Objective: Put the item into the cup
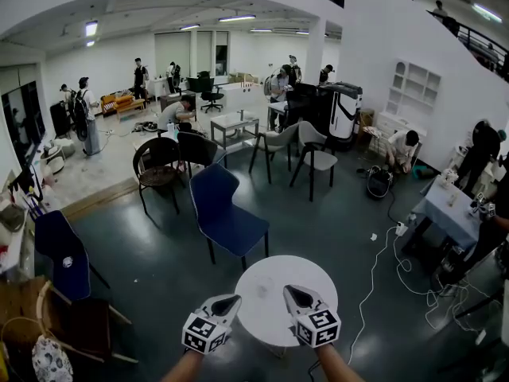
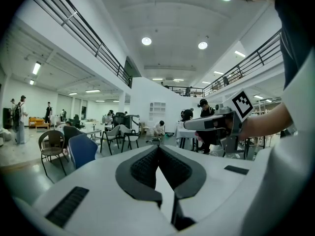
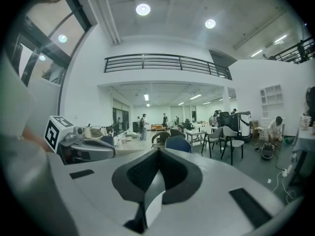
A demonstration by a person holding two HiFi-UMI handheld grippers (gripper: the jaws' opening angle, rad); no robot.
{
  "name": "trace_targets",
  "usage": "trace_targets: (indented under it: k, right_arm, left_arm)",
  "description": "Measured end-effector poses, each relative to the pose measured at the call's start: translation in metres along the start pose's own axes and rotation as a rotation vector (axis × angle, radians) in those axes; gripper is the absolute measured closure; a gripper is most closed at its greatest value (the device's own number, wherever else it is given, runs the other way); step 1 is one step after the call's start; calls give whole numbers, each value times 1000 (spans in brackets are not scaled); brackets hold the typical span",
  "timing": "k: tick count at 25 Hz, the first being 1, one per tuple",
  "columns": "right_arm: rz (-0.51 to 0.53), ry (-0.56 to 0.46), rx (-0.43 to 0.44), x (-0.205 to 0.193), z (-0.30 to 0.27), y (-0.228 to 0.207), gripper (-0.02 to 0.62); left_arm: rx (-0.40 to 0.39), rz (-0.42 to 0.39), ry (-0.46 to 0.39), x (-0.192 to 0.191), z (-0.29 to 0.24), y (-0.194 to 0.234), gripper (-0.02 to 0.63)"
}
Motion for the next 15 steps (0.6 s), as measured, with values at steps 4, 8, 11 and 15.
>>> trace_targets:
  k: [4, 8, 11, 15]
  right_arm:
    - [24, -6, 10, 5, 3, 4, 580]
    - [76, -9, 22, 11, 14, 8, 580]
    - [138, 2, 38, 11, 24, 9, 580]
    - [104, -19, 50, 22, 40, 10, 580]
  left_arm:
    - [2, -7, -11, 7, 0, -6, 589]
    - [4, -13, -21, 13, 2, -19, 589]
    - [8, -16, -31, 15, 1, -30, 589]
    - [19, -12, -30, 18, 1, -47, 589]
Point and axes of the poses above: the fingertips, and each gripper's own axes: z backward along the fingers, y to its left, x out of its top, the point moved 3 cm from there along z, backward along the fingers, and after that the axes turned 15 degrees about -y, right-handed, at the moved point
